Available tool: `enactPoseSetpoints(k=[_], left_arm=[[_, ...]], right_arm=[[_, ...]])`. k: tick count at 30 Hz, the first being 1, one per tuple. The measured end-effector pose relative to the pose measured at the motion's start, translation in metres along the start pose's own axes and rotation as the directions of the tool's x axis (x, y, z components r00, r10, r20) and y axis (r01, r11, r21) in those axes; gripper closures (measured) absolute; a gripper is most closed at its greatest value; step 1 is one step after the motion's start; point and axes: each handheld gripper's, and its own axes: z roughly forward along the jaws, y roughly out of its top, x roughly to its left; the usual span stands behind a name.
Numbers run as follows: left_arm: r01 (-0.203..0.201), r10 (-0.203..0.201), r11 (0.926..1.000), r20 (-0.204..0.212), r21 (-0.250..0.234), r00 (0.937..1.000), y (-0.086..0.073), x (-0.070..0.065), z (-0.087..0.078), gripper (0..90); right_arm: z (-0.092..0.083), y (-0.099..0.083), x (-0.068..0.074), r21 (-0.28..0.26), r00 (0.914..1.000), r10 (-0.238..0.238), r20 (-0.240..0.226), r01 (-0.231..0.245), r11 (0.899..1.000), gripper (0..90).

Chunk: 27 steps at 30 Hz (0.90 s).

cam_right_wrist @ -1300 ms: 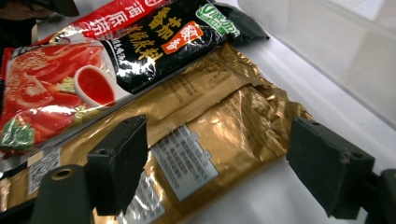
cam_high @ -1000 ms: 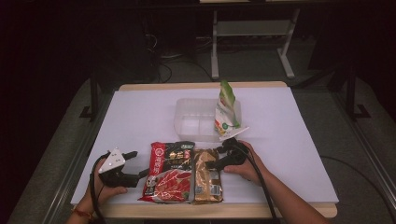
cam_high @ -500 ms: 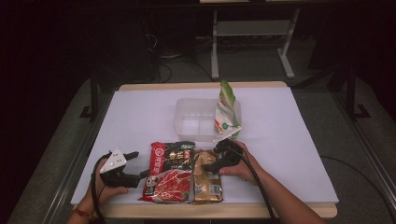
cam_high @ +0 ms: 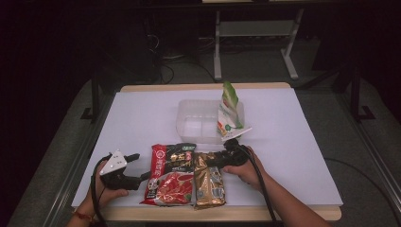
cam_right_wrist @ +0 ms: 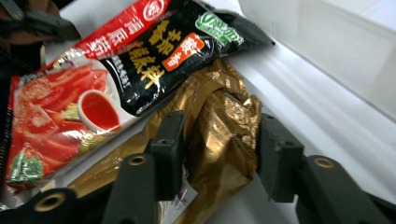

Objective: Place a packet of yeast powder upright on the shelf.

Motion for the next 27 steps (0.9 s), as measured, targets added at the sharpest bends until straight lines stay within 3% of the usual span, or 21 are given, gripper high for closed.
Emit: enactPoseSetpoints(k=[4,12,18,21,27], left_arm=[[0.002,-0.002,1.0000,-0.001,0.001,1.0000,0.000,0.000,0.000,18.9],[0.003,-0.004,1.0000,-0.009,-0.006,1.0000,0.001,-0.001,-0.001,19.0],[0.008,-0.008,0.9999,-0.009,-0.009,0.9999,0.000,0.000,-0.002,19.0],[0.005,-0.005,1.0000,-0.004,-0.008,1.0000,0.000,-0.001,-0.002,19.0],[0.006,-0.006,0.9999,-0.009,-0.009,0.9999,0.001,0.000,-0.002,19.0]], right_arm=[[-0.012,0.001,0.005,-0.043,0.9997,-0.026,0.003,0.026,0.999,69.8],[-0.037,0.003,0.022,-0.115,0.9938,-0.106,0.033,0.109,0.987,76.1],[-0.055,0.008,0.034,-0.167,0.9868,-0.148,0.065,0.157,0.973,79.0],[-0.064,0.011,0.042,-0.198,0.9798,-0.177,0.094,0.192,0.961,80.2],[-0.074,0.015,0.053,-0.235,0.9723,-0.198,0.125,0.223,0.946,81.7]])
